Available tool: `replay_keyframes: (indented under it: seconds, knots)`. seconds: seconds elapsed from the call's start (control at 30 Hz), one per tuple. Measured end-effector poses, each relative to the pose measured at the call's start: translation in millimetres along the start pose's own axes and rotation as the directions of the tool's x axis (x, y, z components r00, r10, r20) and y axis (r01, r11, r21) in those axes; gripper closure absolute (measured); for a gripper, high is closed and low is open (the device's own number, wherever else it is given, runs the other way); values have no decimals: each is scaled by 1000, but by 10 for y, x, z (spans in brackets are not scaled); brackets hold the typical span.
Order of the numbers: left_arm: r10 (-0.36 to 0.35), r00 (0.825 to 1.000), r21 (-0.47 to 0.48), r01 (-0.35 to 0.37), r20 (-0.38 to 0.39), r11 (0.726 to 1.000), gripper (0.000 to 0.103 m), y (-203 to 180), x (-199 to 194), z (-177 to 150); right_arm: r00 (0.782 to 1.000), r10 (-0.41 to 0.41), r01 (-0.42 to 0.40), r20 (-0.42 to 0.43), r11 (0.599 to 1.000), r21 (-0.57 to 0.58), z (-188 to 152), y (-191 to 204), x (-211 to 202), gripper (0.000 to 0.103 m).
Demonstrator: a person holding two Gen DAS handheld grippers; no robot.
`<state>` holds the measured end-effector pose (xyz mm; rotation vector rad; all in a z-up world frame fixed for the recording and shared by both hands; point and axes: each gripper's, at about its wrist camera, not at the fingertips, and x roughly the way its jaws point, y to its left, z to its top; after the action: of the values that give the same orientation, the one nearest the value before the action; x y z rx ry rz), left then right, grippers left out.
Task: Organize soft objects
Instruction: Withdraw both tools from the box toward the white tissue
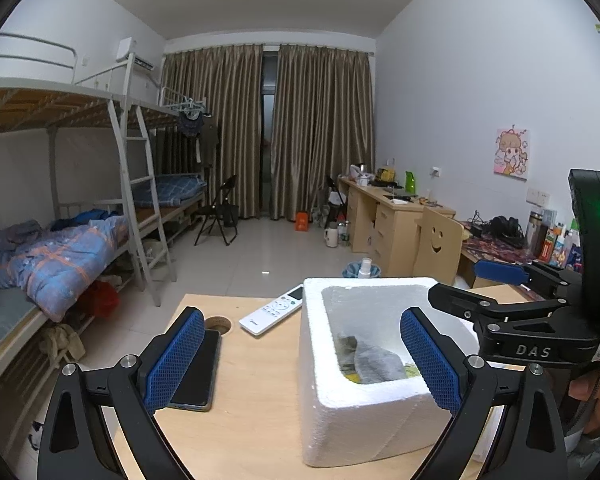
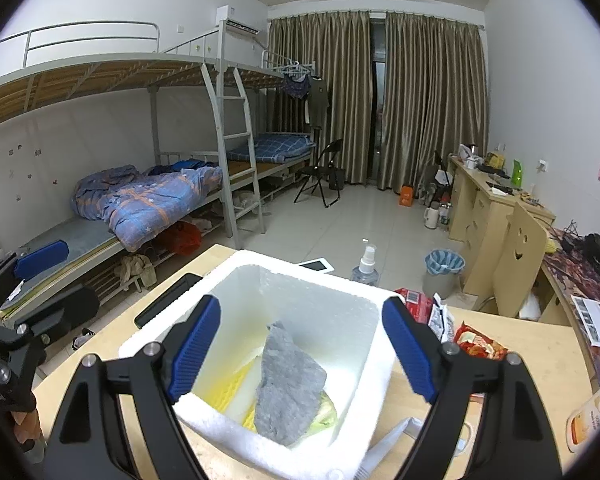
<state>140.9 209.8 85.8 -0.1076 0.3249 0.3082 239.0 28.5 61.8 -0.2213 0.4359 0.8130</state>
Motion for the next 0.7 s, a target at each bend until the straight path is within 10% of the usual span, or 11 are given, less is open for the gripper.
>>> replay_keyframes:
  seconds: [0.7]
  knots:
    - [-62,998,20,62,26,998,1,-430,-576,13,993,-47,44,104,998,34,-143,-170,-907,1]
